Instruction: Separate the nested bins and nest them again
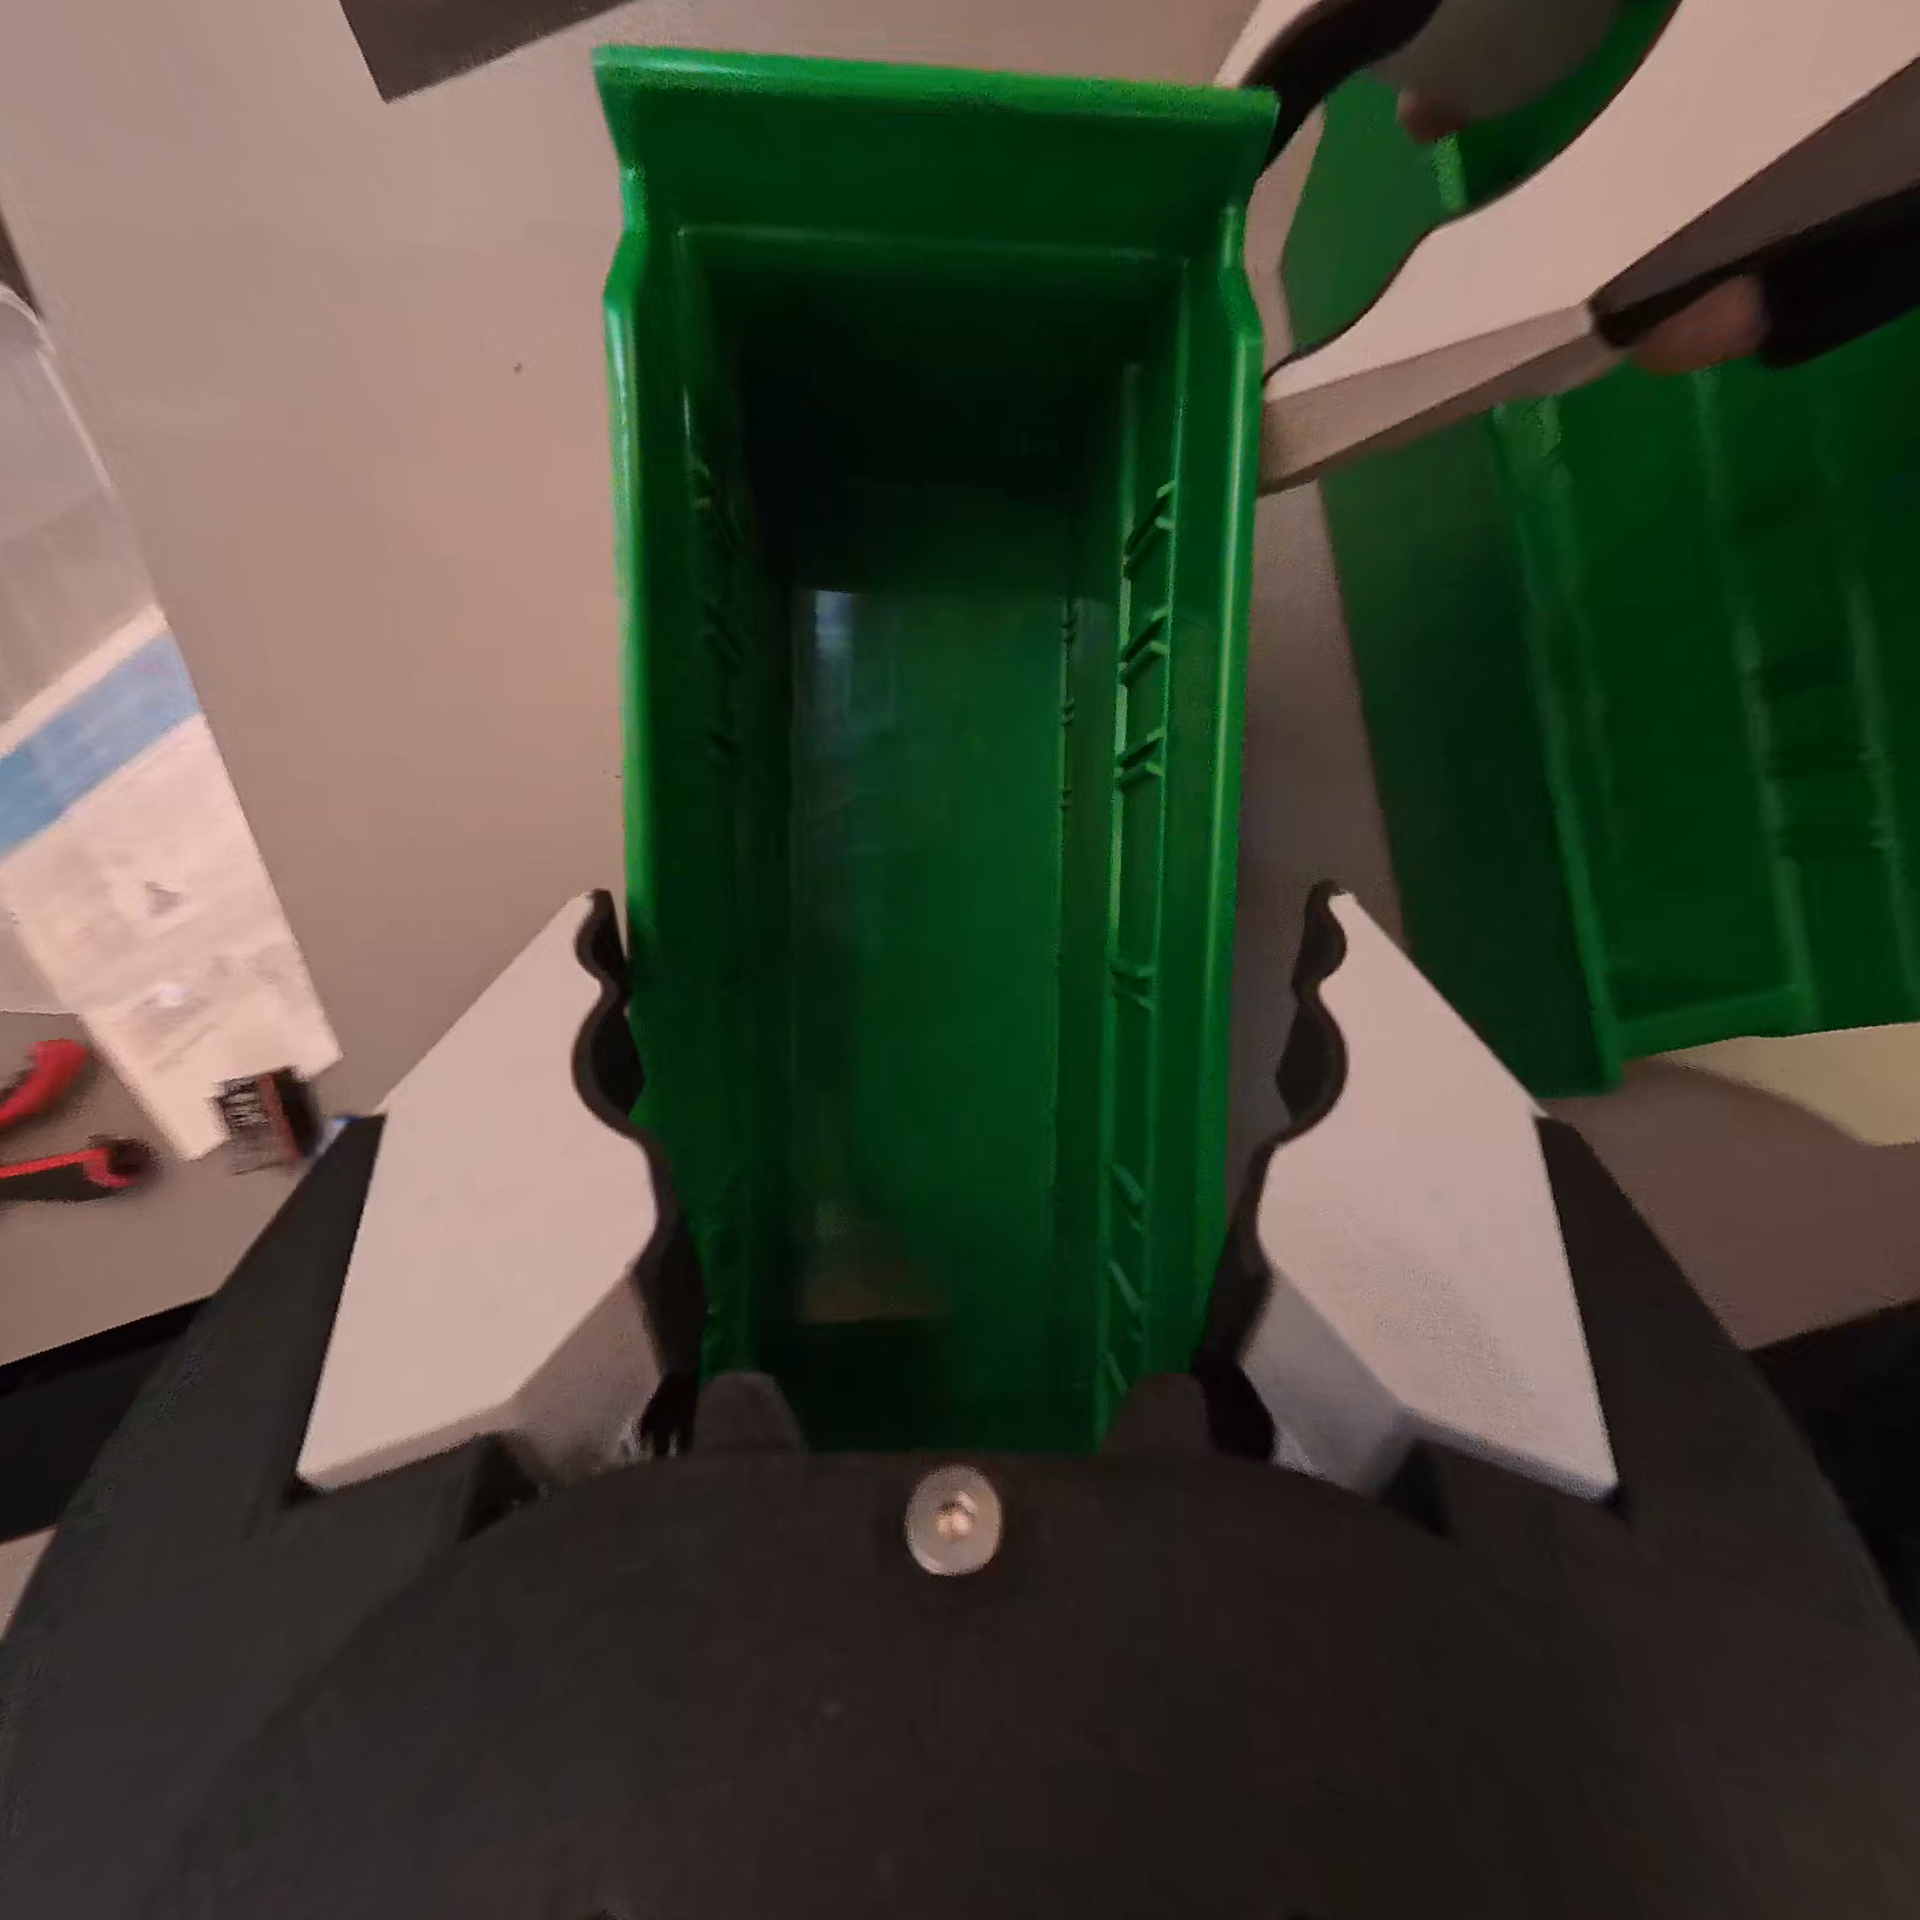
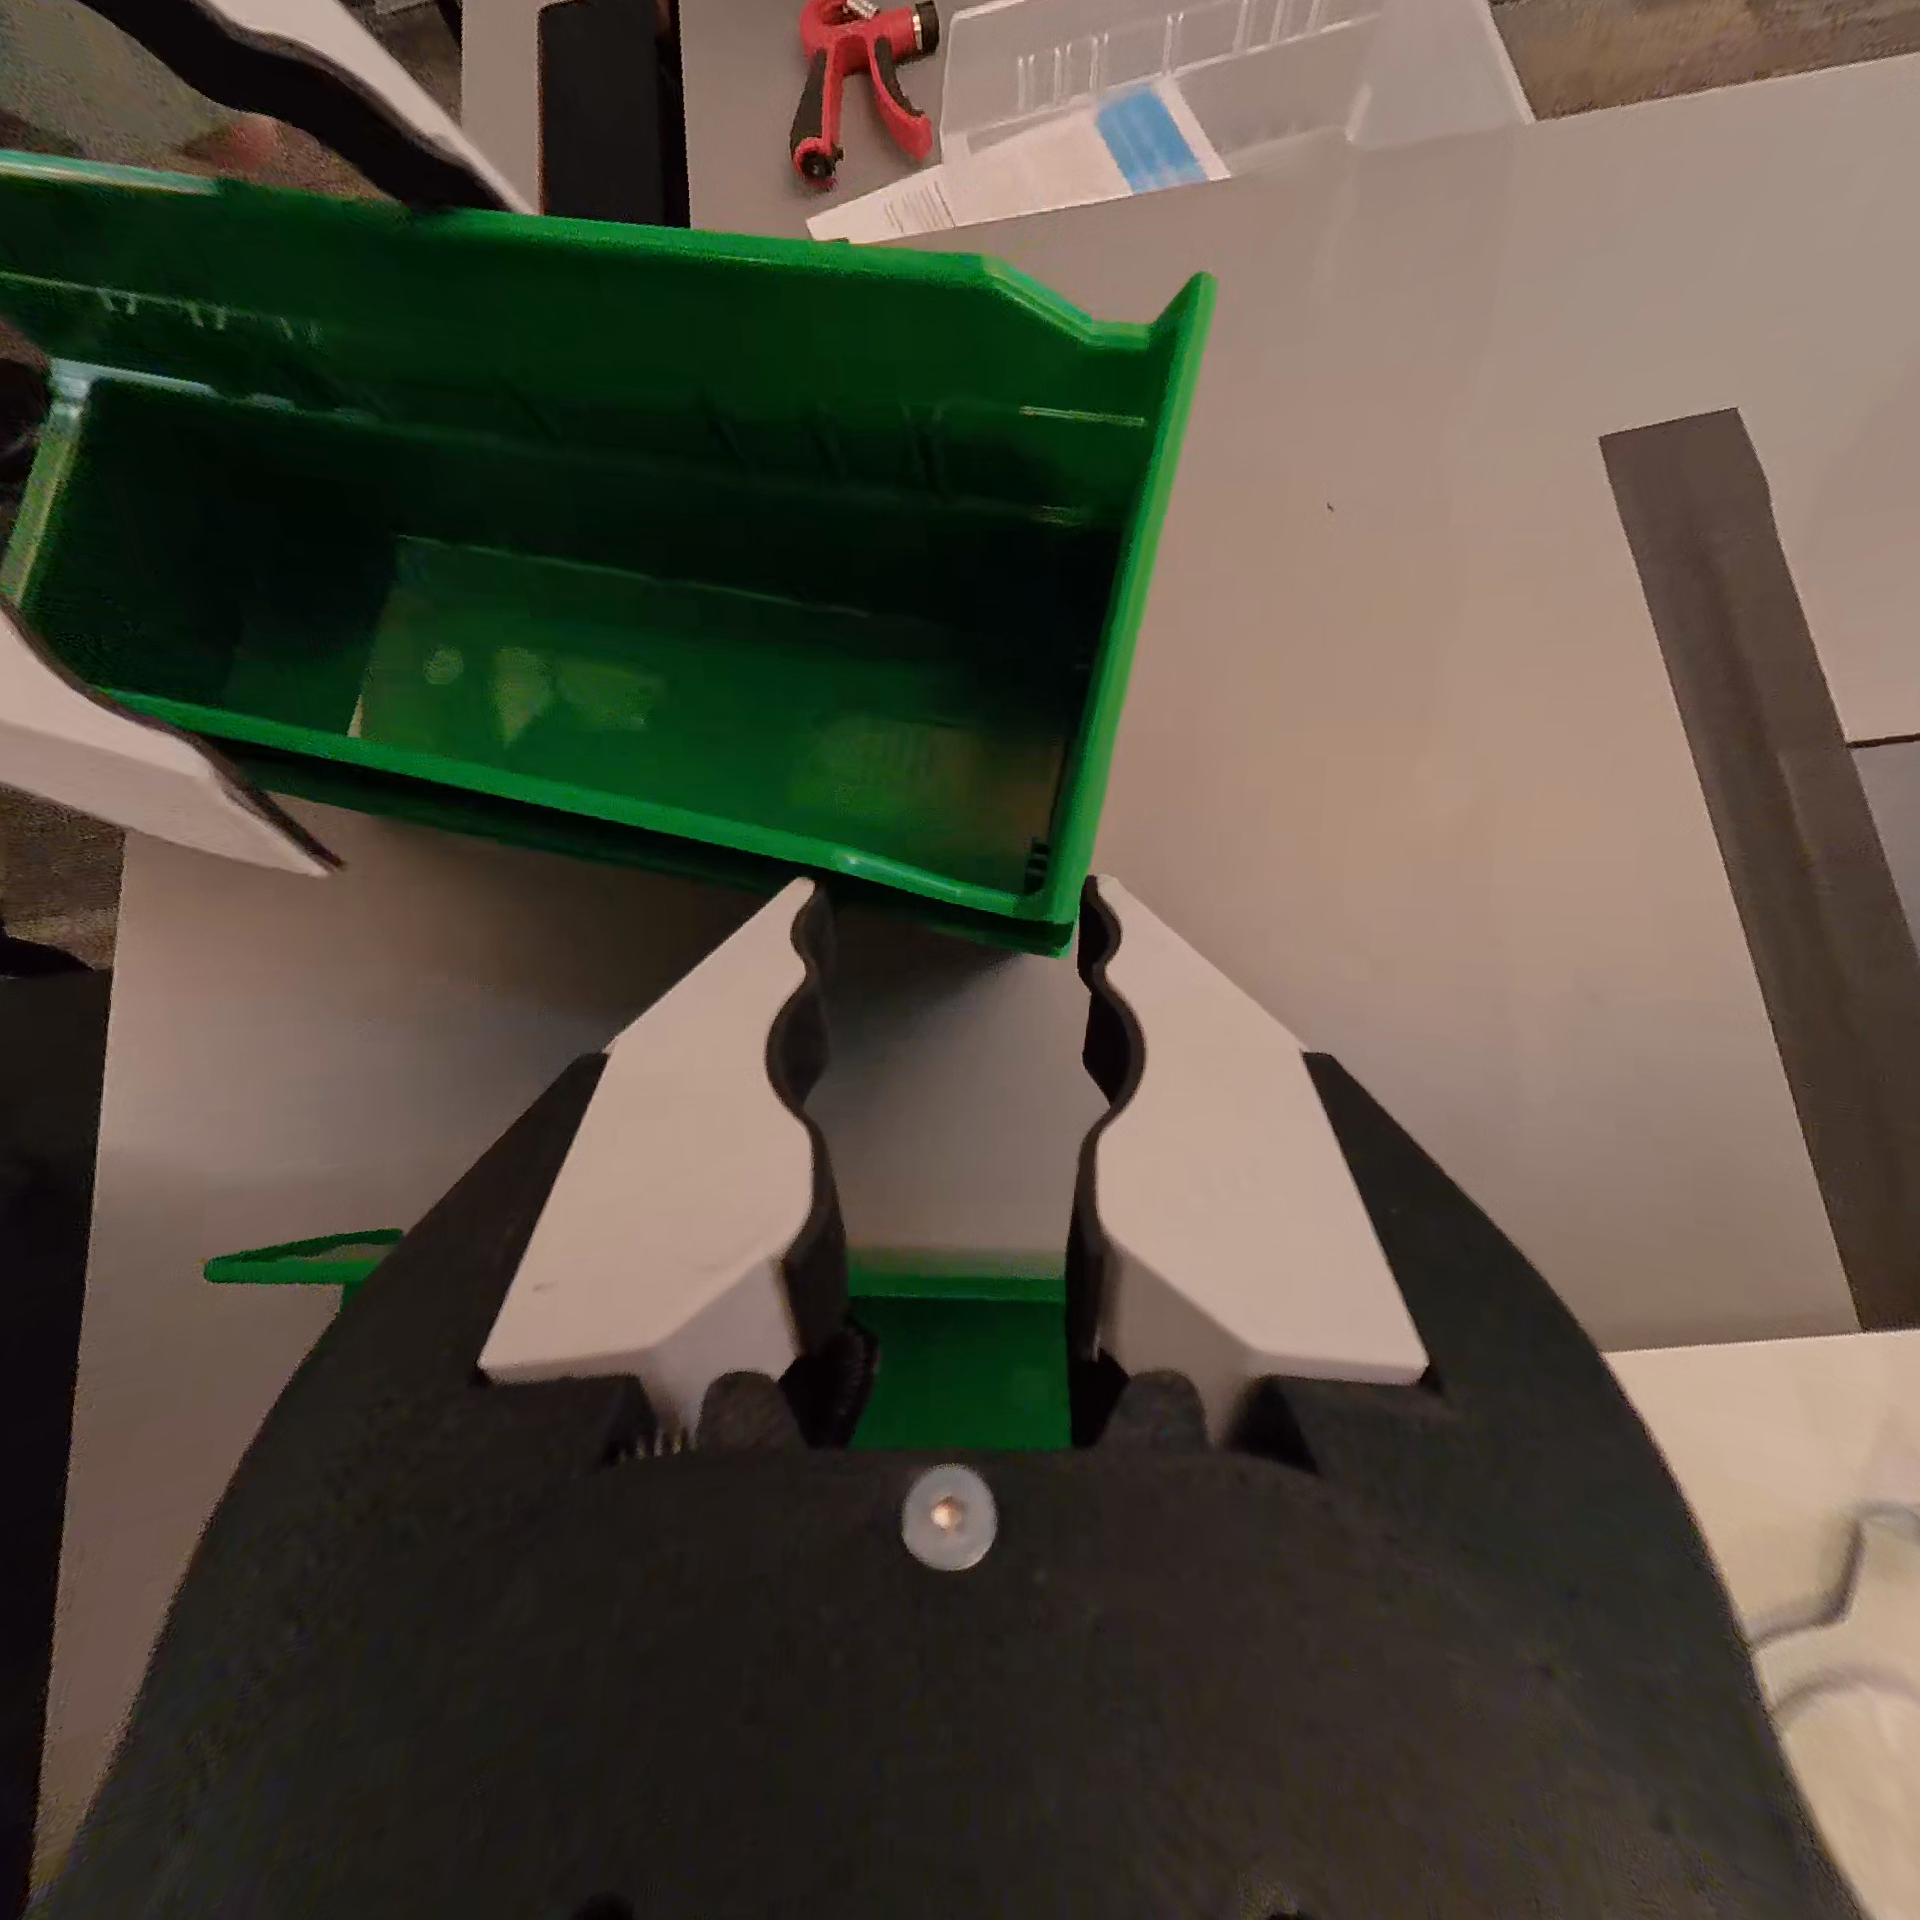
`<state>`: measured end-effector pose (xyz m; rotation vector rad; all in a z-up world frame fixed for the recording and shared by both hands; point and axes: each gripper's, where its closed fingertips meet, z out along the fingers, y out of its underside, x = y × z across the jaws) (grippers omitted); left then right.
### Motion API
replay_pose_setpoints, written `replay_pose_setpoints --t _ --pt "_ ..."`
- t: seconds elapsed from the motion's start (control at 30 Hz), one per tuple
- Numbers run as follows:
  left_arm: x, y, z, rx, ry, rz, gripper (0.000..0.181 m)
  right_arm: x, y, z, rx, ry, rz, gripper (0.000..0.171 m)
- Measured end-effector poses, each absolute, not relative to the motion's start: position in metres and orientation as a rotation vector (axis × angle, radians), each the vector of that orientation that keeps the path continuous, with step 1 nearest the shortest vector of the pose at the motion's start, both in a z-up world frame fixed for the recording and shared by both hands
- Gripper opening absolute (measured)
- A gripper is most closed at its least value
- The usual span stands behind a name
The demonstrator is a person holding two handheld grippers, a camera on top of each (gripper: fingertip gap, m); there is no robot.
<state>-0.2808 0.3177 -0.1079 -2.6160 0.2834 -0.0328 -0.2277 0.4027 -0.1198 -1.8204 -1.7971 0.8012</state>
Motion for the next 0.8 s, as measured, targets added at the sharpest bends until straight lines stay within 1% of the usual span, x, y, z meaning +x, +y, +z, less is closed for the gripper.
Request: replay_pose_setpoints --t 0.1,0.17,0.23,0.3,0.4,0.43,0.47,0.5,0.57,0.73,0.8 --pt "-0.290 0.321 -0.122 -2.690 0.359 0.118 0.130 -0.228 0.401 -0.119 -1.823 -1.803 0.799 0.044" --pt "-0.294 0.328 -0.123 -2.679 0.363 0.147 0.121 -0.227 0.400 -0.119 -1.805 -1.808 0.790 0.043" --pt "-0.294 0.334 -0.123 -2.678 0.360 0.144 0.119 -0.226 0.400 -0.119 -1.798 -1.798 0.790 0.042" --pt "-0.294 0.337 -0.124 -2.683 0.363 0.139 0.120 -0.225 0.401 -0.119 -1.786 -1.786 0.784 0.041" --pt "-0.293 0.338 -0.128 -2.709 0.387 0.112 0.128 -0.225 0.400 -0.118 -1.765 -1.774 0.806 0.040" --pt "-0.292 0.341 -0.129 -2.709 0.399 0.113 0.128 -0.225 0.400 -0.116 -1.758 -1.764 0.810 0.038" --pt "-0.290 0.343 -0.129 -2.708 0.419 0.118 0.125 -0.226 0.401 -0.114 -1.745 -1.747 0.813 0.036" --pt "-0.290 0.344 -0.128 -2.708 0.440 0.132 0.117 -0.226 0.401 -0.112 -1.742 -1.740 0.811 0.036" --pt "-0.289 0.347 -0.127 -2.684 0.433 0.130 0.112 -0.226 0.403 -0.113 -1.752 -1.739 0.806 0.039" --pt "-0.287 0.348 -0.124 -2.634 0.424 0.136 0.100 -0.225 0.406 -0.116 -1.747 -1.745 0.782 0.033" --pt "-0.287 0.348 -0.123 -2.624 0.418 0.134 0.098 -0.225 0.408 -0.117 -1.762 -1.752 0.772 0.030"
